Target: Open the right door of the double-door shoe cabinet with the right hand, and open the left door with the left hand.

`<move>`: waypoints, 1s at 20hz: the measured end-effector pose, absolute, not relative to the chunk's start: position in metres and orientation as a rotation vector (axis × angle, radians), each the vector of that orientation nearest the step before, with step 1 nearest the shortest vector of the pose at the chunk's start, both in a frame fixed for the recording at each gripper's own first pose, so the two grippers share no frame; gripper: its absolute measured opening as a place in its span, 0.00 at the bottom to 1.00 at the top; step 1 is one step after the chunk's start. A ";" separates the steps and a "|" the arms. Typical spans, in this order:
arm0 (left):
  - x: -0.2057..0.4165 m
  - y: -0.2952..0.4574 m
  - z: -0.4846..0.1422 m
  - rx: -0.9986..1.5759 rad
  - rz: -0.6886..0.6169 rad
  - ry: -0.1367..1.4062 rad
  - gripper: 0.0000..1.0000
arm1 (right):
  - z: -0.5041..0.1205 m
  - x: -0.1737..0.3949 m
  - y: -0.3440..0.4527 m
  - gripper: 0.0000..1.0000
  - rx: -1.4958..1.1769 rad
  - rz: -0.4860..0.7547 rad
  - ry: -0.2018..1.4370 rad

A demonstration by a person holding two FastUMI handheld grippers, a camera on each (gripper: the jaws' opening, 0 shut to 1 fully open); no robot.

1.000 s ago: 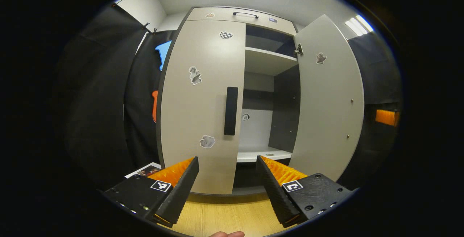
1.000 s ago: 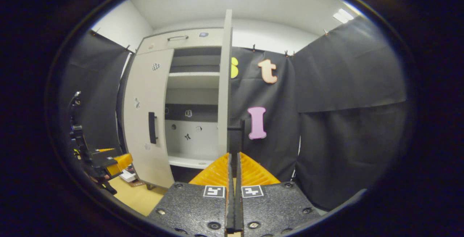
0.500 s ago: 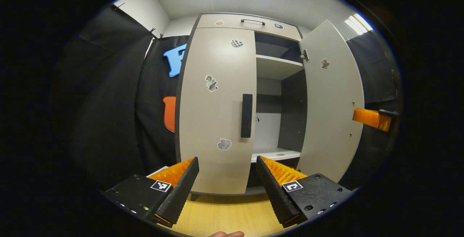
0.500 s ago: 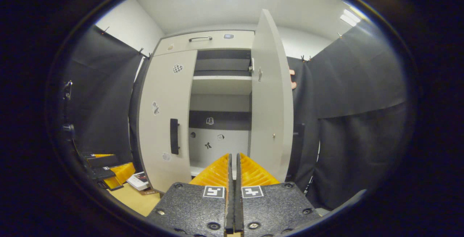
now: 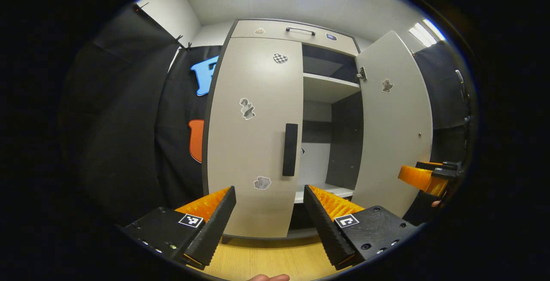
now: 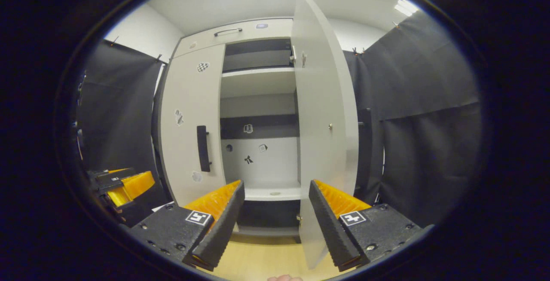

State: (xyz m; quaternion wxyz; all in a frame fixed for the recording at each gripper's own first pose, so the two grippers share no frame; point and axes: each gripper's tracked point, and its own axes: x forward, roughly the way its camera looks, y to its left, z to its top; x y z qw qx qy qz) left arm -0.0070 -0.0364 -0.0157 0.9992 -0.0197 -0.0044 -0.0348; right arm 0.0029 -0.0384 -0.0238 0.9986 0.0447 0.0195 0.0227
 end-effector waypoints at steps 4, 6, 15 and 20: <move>0.030 -0.060 0.016 -0.084 -0.137 -0.062 0.95 | -0.022 -0.003 -0.036 0.94 0.075 0.084 0.022; 0.060 -0.066 0.030 -0.074 -0.146 -0.077 0.95 | -0.022 -0.008 -0.035 0.94 0.061 0.100 0.021; 0.163 -0.089 0.006 0.015 -0.122 0.018 0.95 | -0.029 -0.011 -0.029 0.93 0.052 0.147 0.030; 0.184 -0.091 -0.009 0.042 -0.099 0.056 0.95 | -0.035 -0.005 -0.034 0.94 0.061 0.138 0.047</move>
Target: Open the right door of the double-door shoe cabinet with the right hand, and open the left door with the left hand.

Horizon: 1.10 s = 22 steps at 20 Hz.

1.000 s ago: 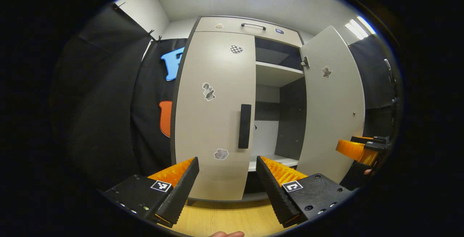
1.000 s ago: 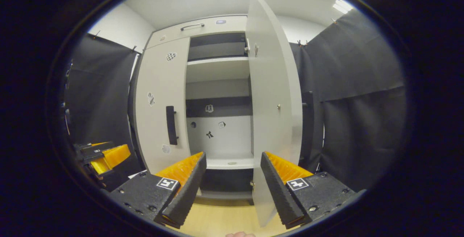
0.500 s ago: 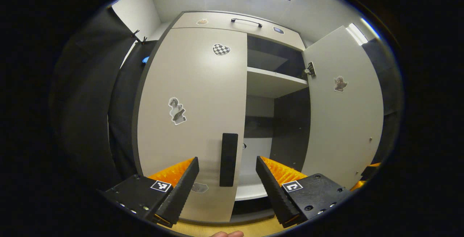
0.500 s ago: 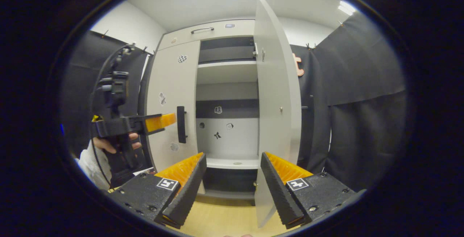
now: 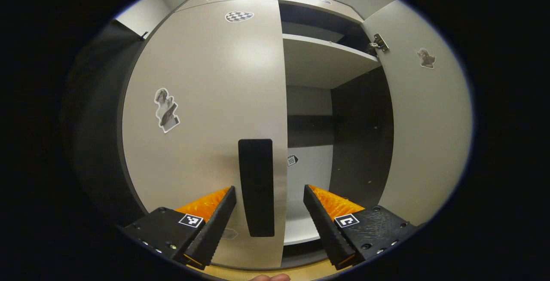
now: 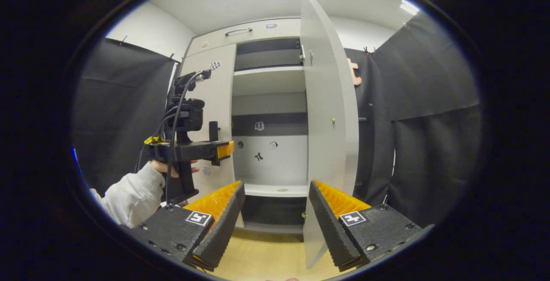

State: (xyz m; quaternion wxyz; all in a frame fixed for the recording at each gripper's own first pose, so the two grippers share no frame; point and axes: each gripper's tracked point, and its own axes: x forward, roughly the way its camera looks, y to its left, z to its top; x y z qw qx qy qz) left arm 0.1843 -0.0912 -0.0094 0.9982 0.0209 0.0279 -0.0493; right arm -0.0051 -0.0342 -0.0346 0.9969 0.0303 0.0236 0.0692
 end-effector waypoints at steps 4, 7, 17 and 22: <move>0.187 -0.081 -0.008 0.047 -0.062 0.043 0.94 | -0.036 0.000 -0.033 0.93 0.065 0.145 0.048; 0.188 -0.077 -0.008 -0.011 -0.083 0.053 0.73 | -0.035 0.003 -0.027 0.94 0.070 0.162 0.043; 0.187 -0.077 -0.005 0.001 -0.075 0.042 0.28 | -0.042 0.000 -0.026 0.94 0.062 0.168 0.061; 0.188 -0.076 -0.007 0.004 -0.072 0.044 0.18 | -0.046 0.000 -0.031 0.94 0.063 0.145 0.072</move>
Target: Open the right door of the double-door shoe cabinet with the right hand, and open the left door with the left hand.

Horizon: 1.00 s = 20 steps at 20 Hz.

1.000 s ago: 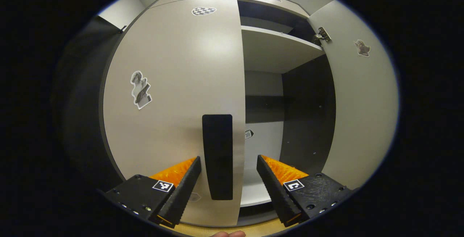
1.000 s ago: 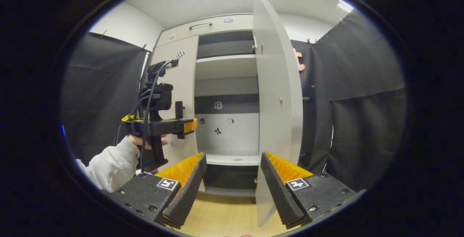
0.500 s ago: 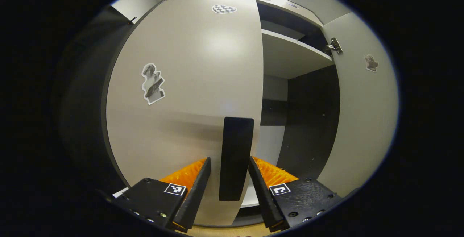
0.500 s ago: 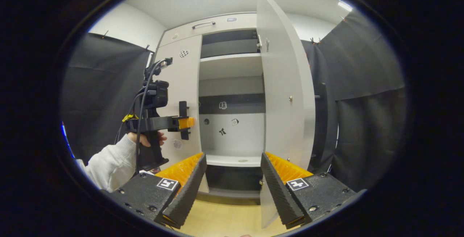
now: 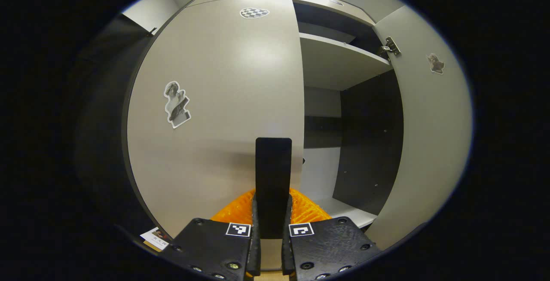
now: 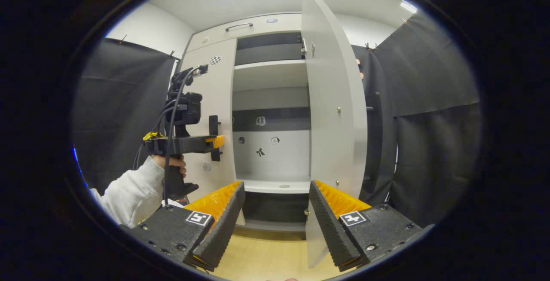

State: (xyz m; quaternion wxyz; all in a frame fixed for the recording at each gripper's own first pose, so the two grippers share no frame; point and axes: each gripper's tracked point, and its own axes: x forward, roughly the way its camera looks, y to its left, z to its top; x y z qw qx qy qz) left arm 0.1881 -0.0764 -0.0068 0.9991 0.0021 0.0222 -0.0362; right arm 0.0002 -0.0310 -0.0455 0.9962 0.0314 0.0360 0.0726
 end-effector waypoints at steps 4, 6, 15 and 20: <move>0.181 -0.077 -0.006 0.015 -0.074 0.043 0.13 | -0.047 -0.001 -0.034 0.94 0.062 0.137 0.072; 0.173 -0.077 -0.004 0.001 -0.092 0.037 0.10 | -0.050 0.003 -0.036 0.93 0.063 0.134 0.078; 0.107 -0.055 0.005 0.055 -0.070 0.052 0.10 | -0.046 -0.021 -0.014 0.93 0.070 0.153 0.063; 0.074 -0.034 0.008 0.041 -0.060 0.059 0.09 | -0.045 -0.016 -0.007 0.94 0.062 0.148 0.066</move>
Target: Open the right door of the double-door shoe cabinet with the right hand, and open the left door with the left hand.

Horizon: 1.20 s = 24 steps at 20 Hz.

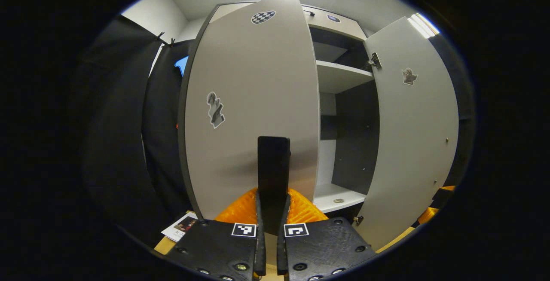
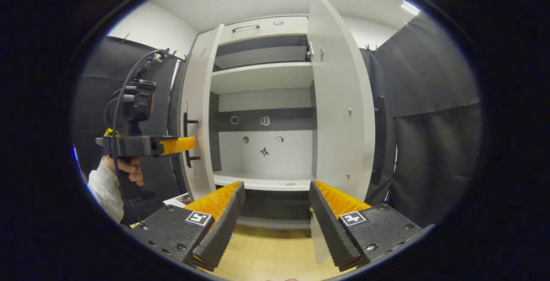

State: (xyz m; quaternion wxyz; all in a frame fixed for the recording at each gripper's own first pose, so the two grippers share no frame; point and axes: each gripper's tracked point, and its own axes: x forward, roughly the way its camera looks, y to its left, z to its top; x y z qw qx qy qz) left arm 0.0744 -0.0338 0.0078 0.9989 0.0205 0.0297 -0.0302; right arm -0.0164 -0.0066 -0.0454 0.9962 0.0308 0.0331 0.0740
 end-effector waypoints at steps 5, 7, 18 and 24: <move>0.039 0.001 0.009 0.037 -0.019 0.035 0.09 | -0.042 -0.013 0.003 0.94 0.082 0.162 0.061; 0.026 0.019 0.012 0.050 0.004 0.036 0.08 | -0.043 -0.011 0.006 0.94 0.078 0.166 0.061; -0.005 0.088 0.006 0.092 0.097 0.025 0.08 | -0.045 -0.003 0.038 0.93 0.082 0.207 0.057; -0.014 0.143 0.011 0.111 0.198 0.002 0.05 | -0.049 0.002 0.039 0.94 0.086 0.194 0.066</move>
